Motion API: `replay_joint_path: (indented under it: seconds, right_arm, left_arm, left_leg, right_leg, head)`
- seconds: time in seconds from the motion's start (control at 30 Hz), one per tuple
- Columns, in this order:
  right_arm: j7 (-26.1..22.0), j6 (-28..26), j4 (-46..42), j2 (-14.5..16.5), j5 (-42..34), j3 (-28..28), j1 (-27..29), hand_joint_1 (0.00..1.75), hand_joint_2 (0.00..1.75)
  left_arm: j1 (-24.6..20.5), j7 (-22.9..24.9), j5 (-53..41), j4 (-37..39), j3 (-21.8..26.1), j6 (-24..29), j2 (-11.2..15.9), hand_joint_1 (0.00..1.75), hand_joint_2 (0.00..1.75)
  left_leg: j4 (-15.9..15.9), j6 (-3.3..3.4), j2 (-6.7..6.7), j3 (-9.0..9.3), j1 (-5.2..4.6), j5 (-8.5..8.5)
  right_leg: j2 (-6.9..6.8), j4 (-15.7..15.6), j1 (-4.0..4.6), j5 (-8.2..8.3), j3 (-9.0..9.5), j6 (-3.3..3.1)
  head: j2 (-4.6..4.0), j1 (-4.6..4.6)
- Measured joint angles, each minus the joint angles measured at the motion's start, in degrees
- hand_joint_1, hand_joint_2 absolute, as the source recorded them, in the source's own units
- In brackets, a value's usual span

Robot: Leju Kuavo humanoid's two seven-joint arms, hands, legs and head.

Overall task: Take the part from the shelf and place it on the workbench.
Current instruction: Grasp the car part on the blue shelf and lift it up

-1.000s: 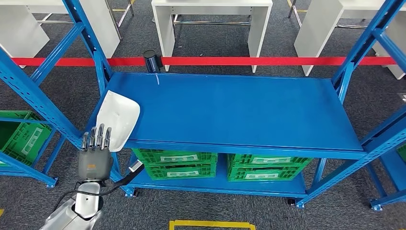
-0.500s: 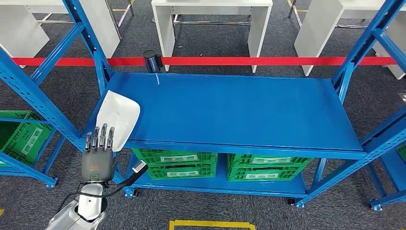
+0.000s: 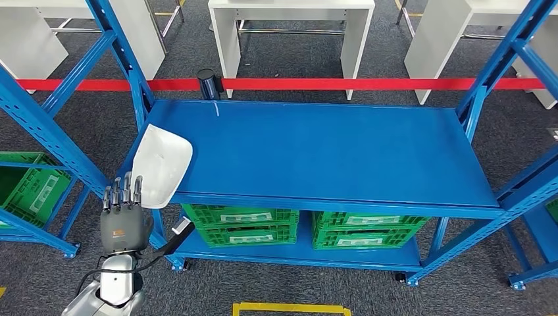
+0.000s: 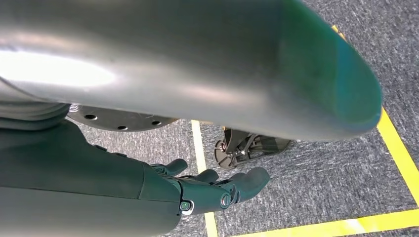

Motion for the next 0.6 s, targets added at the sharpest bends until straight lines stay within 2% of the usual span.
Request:
replay_joint_path:
  seconds: [0.07, 0.2, 0.6]
  right_arm:
    - [0.0, 0.0, 0.0, 0.0, -0.2, 0.0, 0.0, 0.00, 0.00]
    - [0.0, 0.0, 0.0, 0.0, -0.4, 0.0, 0.0, 0.00, 0.00]
    - [-0.1, 0.0, 0.0, 0.0, -0.4, 0.0, 0.0, 0.00, 0.00]
  left_arm:
    - [0.0, 0.2, 0.0, 0.1, 0.0, 0.0, 0.0, 0.01, 1.75]
    - [-0.1, -0.8, 0.0, 0.6, 0.0, 0.0, -0.2, 1.73, 1.75]
    - [-0.8, -0.2, 0.0, 2.7, 0.0, 0.0, -0.5, 1.75, 1.75]
  left_leg:
    - [0.0, 0.00, 0.00, 0.00, 0.00, 0.00]
    - [0.0, 0.00, 0.00, 0.00, 0.00, 0.00]
    - [0.0, 0.00, 0.01, 0.01, 0.00, 0.00]
  right_leg:
    - [0.00, 0.0, 0.00, 0.00, 0.00, 0.00]
    - [0.00, 0.0, 0.00, 0.00, -0.01, 0.00]
    - [0.00, 0.0, 0.00, 0.00, 0.00, 0.00]
  head:
    - [0.00, 0.00]
    - [0.00, 0.00]
    - [0.00, 0.00]
